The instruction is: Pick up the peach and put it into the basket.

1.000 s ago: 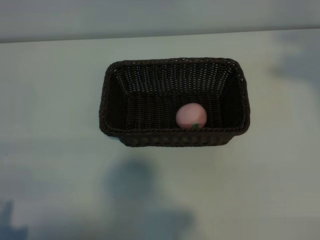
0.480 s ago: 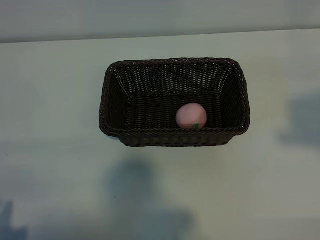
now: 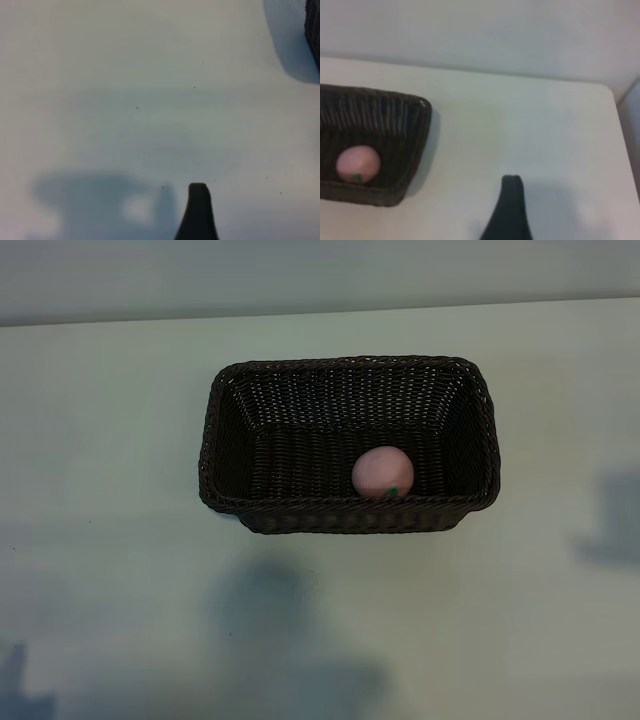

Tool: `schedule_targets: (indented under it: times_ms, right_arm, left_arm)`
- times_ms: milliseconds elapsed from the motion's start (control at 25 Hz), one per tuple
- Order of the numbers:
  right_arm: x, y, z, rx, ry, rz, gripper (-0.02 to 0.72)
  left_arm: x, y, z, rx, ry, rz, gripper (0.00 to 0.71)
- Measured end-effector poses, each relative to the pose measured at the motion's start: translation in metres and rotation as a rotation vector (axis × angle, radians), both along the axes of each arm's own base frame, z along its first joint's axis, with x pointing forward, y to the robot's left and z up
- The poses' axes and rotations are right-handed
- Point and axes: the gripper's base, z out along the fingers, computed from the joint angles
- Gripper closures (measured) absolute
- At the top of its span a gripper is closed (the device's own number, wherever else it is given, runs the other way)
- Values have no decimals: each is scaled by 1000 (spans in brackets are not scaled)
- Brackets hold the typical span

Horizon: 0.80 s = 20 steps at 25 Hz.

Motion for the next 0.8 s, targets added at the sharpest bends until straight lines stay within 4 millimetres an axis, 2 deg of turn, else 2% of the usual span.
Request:
schedule_targets:
  times_ms: [640, 800]
  right_arm:
    - [-18, -10, -45, -20, 16, -115, 107]
    - [-24, -12, -49, -28, 0, -144, 107]
  left_arm:
    - [0, 0, 0, 0, 0, 0, 118]
    - [0, 0, 0, 0, 0, 0, 118]
